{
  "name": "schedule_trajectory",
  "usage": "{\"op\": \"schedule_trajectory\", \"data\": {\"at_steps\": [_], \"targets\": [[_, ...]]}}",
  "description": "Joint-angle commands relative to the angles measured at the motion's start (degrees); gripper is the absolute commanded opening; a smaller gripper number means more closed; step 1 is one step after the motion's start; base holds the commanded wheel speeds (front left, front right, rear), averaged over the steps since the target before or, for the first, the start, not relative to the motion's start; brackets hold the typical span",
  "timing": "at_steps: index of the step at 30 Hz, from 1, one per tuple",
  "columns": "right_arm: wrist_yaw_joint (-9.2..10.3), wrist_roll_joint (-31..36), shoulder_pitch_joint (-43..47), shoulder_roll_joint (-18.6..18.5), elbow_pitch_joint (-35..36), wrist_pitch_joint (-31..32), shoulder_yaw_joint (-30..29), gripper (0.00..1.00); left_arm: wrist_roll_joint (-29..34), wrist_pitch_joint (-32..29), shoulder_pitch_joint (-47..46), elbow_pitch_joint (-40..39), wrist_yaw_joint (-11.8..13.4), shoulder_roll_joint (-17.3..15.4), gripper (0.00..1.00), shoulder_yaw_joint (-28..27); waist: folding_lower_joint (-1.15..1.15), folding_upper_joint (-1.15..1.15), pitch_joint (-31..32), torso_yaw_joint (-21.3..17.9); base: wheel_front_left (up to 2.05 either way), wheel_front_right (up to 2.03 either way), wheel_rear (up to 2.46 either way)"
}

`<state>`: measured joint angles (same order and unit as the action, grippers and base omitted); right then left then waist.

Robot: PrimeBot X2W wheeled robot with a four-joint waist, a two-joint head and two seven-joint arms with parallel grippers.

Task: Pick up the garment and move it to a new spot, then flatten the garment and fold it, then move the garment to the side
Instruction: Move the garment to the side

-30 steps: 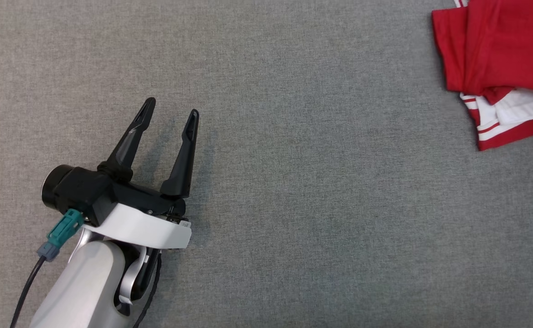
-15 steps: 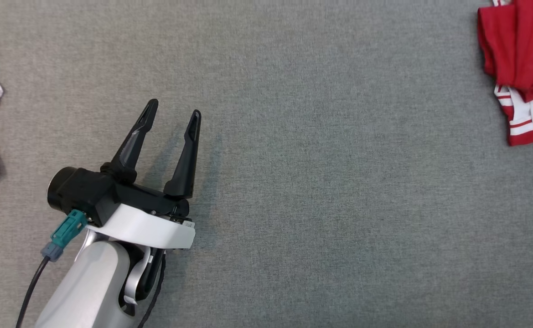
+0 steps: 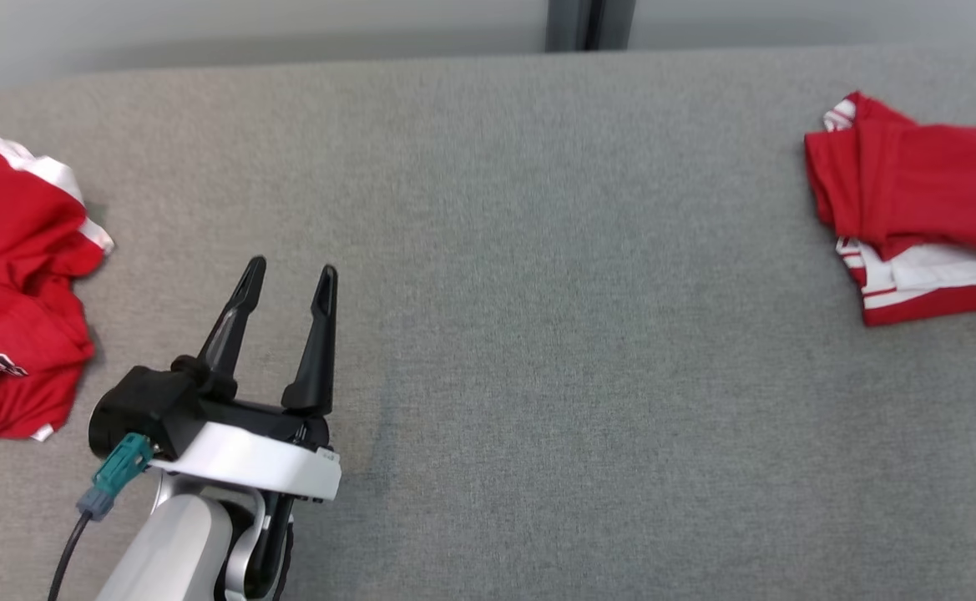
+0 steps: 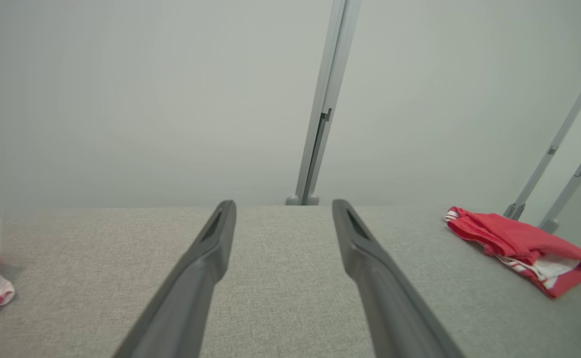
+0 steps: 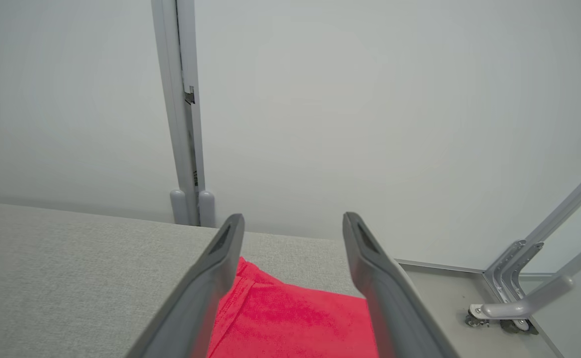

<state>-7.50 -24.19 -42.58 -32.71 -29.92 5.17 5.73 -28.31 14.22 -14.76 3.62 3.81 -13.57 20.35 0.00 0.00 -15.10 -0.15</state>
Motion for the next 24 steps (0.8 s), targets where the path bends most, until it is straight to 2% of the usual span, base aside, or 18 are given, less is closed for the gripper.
{"op": "schedule_trajectory", "data": {"at_steps": [1, 8, 10, 17, 20, 24], "targets": [[-0.01, -0.85, 3.21, 0.61, 2.35, -0.50, -0.66, 1.00, -0.31, 0.35, 1.27, 0.20, 0.42, -0.30, 1.00, -0.65, 0.00, 0.00, 4.84, 0.47, 0.00, 0.00, 0.00], [-0.01, -0.24, 17.27, 6.18, 16.23, -0.16, -2.77, 1.00, -0.69, 0.60, 6.36, 0.98, 2.87, -0.65, 1.00, -2.50, 0.00, 0.00, 11.65, 0.34, 0.00, 0.00, 0.00], [-0.01, 0.27, 19.20, 7.17, 18.24, -0.02, -3.42, 1.00, -0.71, 0.64, 7.03, 1.04, 3.20, -0.73, 1.00, -2.79, 0.00, 0.00, 12.27, 0.32, 0.00, 0.00, 0.00], [-0.01, 5.22, 32.68, 14.36, 30.99, 0.02, -7.75, 1.00, -1.95, 0.76, 11.16, 2.31, 4.81, -0.80, 1.00, -4.46, 0.00, 0.00, 15.38, 0.57, 0.00, 0.00, 0.00], [-0.01, 5.20, 37.49, 16.96, 34.66, -0.37, -8.69, 1.00, -2.41, 0.86, 12.68, 2.45, 5.19, -0.41, 1.00, -5.10, 0.00, 0.00, 16.11, 0.69, 0.00, 0.00, 0.00], [-0.01, 3.82, 42.40, 18.02, 36.41, -1.91, -8.22, 1.00, -1.93, 0.90, 14.35, 2.56, 5.20, 0.10, 1.00, -5.40, 0.00, 0.00, 16.50, 0.85, 0.00, 0.00, 0.00]]}}
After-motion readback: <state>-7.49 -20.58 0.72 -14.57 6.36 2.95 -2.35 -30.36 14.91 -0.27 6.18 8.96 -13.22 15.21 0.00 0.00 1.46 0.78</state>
